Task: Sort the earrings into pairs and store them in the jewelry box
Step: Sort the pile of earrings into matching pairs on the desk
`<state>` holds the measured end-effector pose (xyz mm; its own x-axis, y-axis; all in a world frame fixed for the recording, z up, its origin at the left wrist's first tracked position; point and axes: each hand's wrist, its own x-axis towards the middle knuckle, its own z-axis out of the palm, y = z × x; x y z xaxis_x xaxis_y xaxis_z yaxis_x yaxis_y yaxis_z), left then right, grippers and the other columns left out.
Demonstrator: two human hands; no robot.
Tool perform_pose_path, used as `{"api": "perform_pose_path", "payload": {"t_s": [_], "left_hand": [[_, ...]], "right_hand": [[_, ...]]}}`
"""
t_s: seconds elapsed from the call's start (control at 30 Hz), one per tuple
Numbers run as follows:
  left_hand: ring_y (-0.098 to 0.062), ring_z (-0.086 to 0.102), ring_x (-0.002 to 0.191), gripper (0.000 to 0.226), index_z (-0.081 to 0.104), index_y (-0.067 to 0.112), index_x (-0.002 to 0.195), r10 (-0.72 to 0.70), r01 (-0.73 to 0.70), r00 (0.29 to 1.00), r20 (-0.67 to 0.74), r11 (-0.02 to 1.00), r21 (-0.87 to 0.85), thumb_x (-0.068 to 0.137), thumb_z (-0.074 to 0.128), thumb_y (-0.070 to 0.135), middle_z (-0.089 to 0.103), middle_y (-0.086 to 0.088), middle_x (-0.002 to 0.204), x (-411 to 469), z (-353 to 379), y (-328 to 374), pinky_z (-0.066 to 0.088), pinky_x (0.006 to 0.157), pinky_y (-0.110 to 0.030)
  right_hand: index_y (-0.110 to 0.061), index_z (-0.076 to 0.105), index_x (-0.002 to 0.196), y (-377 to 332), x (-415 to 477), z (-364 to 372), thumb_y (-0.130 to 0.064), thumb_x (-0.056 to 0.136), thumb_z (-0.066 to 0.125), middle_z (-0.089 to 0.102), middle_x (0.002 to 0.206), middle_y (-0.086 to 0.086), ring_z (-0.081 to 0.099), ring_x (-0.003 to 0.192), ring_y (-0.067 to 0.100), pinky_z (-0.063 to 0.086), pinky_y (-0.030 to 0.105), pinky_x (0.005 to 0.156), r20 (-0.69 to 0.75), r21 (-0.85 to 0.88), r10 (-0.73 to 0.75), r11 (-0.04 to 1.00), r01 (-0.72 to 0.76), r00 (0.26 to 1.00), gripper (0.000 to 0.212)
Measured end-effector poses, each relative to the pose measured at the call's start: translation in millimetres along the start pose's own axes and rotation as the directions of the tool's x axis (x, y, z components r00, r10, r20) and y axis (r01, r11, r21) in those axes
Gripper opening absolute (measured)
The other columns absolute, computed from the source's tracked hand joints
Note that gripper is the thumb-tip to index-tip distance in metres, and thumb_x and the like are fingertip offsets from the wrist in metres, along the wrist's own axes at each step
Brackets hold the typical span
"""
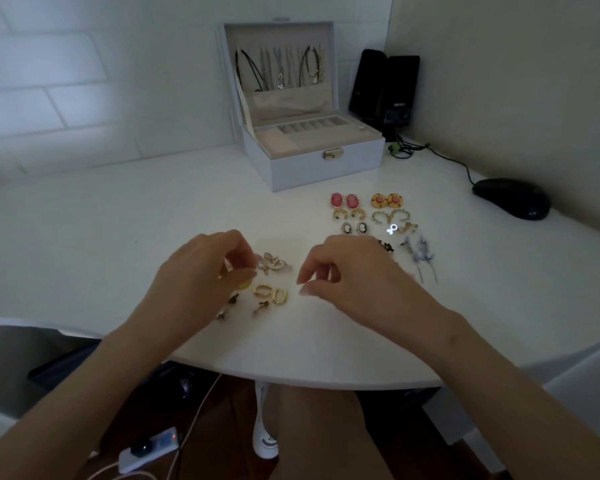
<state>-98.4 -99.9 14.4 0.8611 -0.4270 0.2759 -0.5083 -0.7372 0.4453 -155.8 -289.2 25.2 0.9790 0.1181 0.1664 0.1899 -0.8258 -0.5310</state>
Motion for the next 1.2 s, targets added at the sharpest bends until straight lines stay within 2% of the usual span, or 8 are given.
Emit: {"api": "perform_pose_path", "payload": {"t_s": [0.13,0.33,0.47,0.53,0.7,0.8,0.97,1.2], "left_hand": [[-0.009,0.053,0.078,0.012,0.057,0.029,0.080,-0.076,0.077,0.997,-0.013,0.994,0.073,0.084,0.064,0.019,0.056,0.018,0.080,0.6,-11.6,-22.9,0.043,0.071,-0.031],[-0.009,0.051,0.078,0.014,0.056,0.033,0.081,-0.085,0.084,0.995,0.041,0.996,0.041,0.082,0.066,0.024,0.058,0.014,0.082,5.9,-8.9,-36.1,0.043,0.073,-0.030],[-0.005,0.050,0.075,0.027,0.051,0.037,0.070,-0.087,0.088,0.995,0.057,0.996,-0.005,0.080,0.068,0.019,0.058,0.013,0.081,8.3,-4.4,-38.2,0.042,0.070,-0.029],[-0.005,0.049,0.074,0.031,0.050,0.037,0.066,-0.095,0.096,0.994,0.053,0.995,-0.007,0.079,0.068,0.015,0.058,0.013,0.079,8.7,-2.9,-39.8,0.039,0.070,-0.028],[-0.009,0.053,0.077,0.027,0.051,0.033,0.066,-0.081,0.081,0.997,-0.004,0.997,-0.009,0.080,0.067,0.017,0.057,0.010,0.079,7.9,-3.0,-36.2,0.040,0.070,-0.028],[-0.005,0.060,0.079,0.016,0.057,0.025,0.071,-0.053,0.049,0.996,-0.077,0.997,-0.052,0.081,0.067,0.017,0.064,0.009,0.081,7.0,-7.3,-29.7,0.046,0.070,-0.024],[-0.001,0.064,0.069,0.022,0.052,0.020,0.068,-0.022,0.001,0.993,-0.112,0.982,-0.189,0.079,0.067,0.009,0.069,0.015,0.082,4.5,-8.0,-4.4,0.052,0.066,-0.016],[0.001,0.058,0.067,0.013,0.060,0.020,0.075,0.040,-0.057,0.997,-0.070,0.965,-0.255,0.078,0.069,0.011,0.066,0.009,0.071,4.0,6.0,21.6,0.042,0.060,-0.009]], "right_hand": [[-0.023,0.071,0.088,-17.0,22.6,23.3,-0.023,0.083,0.066,0.049,0.077,-0.012,0.045,0.070,0.003,0.034,0.011,0.064,0.027,-0.030,-0.085,0.996,0.086,0.996,0.007],[-0.020,0.072,0.096,-35.8,43.7,45.6,-0.020,0.087,0.059,0.056,0.088,-0.004,0.049,0.084,0.011,0.033,0.022,0.070,0.046,-0.071,-0.149,0.986,0.152,0.988,0.015],[-0.021,0.070,0.094,-39.7,47.8,52.4,-0.031,0.085,0.062,0.035,0.068,-0.015,0.041,0.080,0.008,0.027,0.022,0.063,0.044,-0.054,-0.133,0.989,0.135,0.990,0.016],[-0.021,0.070,0.092,-40.5,48.3,54.7,-0.030,0.085,0.062,0.036,0.068,-0.014,0.042,0.080,0.010,0.026,0.022,0.063,0.041,-0.057,-0.132,0.989,0.134,0.990,0.014],[-0.016,0.068,0.086,-38.6,46.5,54.3,-0.021,0.084,0.060,0.061,0.090,0.000,0.055,0.087,0.017,0.042,0.029,0.071,0.020,-0.036,-0.144,0.989,0.145,0.989,0.010],[-0.011,0.065,0.078,-34.9,40.8,41.9,-0.014,0.081,0.061,0.066,0.084,0.002,0.059,0.078,0.017,0.049,0.032,0.070,-0.025,0.075,-0.118,0.990,0.119,0.993,0.005],[-0.007,0.060,0.073,-22.5,26.6,23.5,-0.010,0.080,0.064,0.065,0.073,0.002,0.061,0.069,0.018,0.052,0.038,0.065,-0.130,0.194,-0.070,0.976,0.095,0.989,0.009],[-0.011,0.065,0.078,-1.1,-1.4,-1.1,-0.010,0.079,0.070,0.063,0.065,-0.007,0.061,0.060,0.006,0.050,0.014,0.051,-0.104,0.345,0.034,0.938,0.004,0.994,0.005]]}}
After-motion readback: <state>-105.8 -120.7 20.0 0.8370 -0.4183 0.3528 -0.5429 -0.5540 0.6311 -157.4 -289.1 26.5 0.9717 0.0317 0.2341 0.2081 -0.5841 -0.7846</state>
